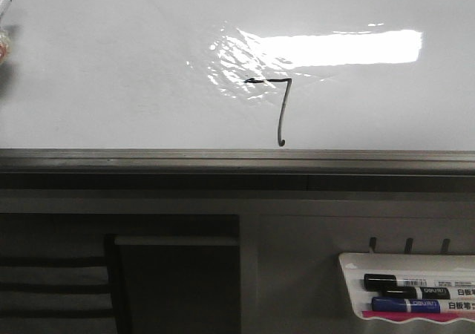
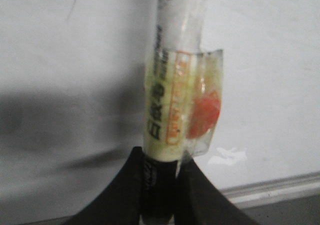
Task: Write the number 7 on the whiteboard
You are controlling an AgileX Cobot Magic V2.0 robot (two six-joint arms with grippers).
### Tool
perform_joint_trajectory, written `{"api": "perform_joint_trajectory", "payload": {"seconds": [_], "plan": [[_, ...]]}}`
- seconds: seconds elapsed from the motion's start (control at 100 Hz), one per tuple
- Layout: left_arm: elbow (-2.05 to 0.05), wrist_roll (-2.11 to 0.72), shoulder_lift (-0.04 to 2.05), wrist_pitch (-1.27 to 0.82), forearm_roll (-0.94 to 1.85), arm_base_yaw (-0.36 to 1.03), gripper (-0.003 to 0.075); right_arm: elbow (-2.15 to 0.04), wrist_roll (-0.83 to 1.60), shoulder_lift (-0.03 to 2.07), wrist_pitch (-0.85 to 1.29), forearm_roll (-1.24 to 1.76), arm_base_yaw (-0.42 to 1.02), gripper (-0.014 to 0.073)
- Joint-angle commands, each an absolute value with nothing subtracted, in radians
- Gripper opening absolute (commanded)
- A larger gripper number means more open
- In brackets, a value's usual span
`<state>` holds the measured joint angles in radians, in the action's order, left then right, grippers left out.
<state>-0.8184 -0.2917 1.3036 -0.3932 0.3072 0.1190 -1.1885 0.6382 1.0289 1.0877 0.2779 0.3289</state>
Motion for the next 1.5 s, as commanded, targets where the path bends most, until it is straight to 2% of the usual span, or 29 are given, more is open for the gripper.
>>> {"api": "perform_joint_trajectory", "payload": {"seconds": [0.0, 0.56, 0.67, 0.86, 1.0, 1.07, 1.28, 1.49], "plan": [[-0.842, -0.280, 1.303, -0.294, 0.329, 0.113, -0.0020, -1.219, 0.637, 1.015, 1.033, 0.288, 0.325, 0.0372], [-0.842, -0.280, 1.364, -0.299, 0.329, 0.113, -0.0014, -1.219, 0.637, 1.015, 1.033, 0.288, 0.325, 0.0372], [-0.842, -0.280, 1.364, -0.303, 0.329, 0.113, 0.0055, -1.219, 0.637, 1.015, 1.033, 0.288, 0.325, 0.0372], [-0.842, -0.280, 1.364, -0.303, 0.329, 0.113, 0.0260, -1.219, 0.637, 1.015, 1.033, 0.288, 0.325, 0.0372], [-0.842, -0.280, 1.364, -0.303, 0.329, 0.113, 0.0370, -1.219, 0.637, 1.015, 1.033, 0.288, 0.325, 0.0372], [-0.842, -0.280, 1.364, -0.303, 0.329, 0.113, 0.0393, -1.219, 0.637, 1.015, 1.032, 0.288, 0.325, 0.0372], [-0.846, -0.280, 1.310, -0.337, 0.329, 0.113, 0.0389, -1.219, 0.625, 1.013, 1.038, 0.271, 0.325, 0.0372], [-0.846, -0.280, 1.136, -0.409, 0.329, 0.113, 0.0388, -1.219, 0.392, 0.981, 1.070, 0.151, 0.325, 0.0372]]}}
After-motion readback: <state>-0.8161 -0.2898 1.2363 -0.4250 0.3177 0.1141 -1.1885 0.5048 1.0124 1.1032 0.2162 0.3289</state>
